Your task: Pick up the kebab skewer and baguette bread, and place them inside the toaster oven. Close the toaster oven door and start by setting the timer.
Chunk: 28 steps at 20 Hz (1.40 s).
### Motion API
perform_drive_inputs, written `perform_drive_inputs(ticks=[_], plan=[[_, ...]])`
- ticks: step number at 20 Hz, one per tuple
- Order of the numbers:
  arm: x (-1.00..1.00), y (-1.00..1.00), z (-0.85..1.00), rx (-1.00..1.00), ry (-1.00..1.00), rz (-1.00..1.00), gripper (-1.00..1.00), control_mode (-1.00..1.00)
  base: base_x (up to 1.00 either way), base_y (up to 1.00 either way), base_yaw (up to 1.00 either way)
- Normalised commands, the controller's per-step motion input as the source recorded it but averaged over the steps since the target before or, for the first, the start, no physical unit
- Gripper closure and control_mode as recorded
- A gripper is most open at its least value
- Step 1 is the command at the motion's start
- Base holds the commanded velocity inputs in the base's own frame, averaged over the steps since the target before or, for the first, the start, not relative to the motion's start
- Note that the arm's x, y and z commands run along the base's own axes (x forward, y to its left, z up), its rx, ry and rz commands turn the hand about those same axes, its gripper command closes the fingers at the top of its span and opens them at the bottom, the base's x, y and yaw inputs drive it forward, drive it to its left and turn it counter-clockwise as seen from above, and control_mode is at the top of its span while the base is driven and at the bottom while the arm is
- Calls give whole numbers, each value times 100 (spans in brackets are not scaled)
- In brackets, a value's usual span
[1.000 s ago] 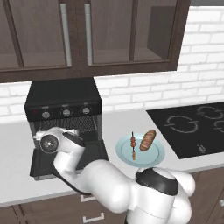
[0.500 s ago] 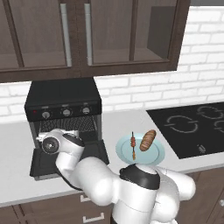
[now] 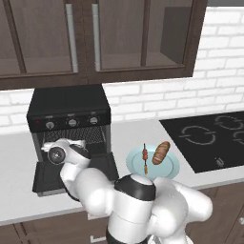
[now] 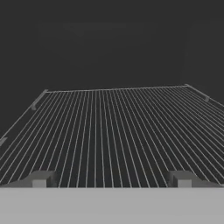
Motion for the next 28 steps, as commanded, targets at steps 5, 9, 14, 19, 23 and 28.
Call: perform_drive_inputs(ticks=[5, 9, 14, 19, 23, 28], plan=[[15, 0, -1, -3, 0, 0, -100, -100, 0, 0, 0], [27, 0, -5, -4, 0, 0, -100, -100, 0, 0, 0], [27, 2, -20, -5, 0, 0, -100, -100, 0, 0, 0], [12, 0, -43, -3, 5, 0, -100, -100, 0, 0, 0], [2, 1, -58, -3, 8, 0, -100, -100, 0, 0, 0], [-45, 0, -88, -7, 15, 0, -100, -100, 0, 0, 0]])
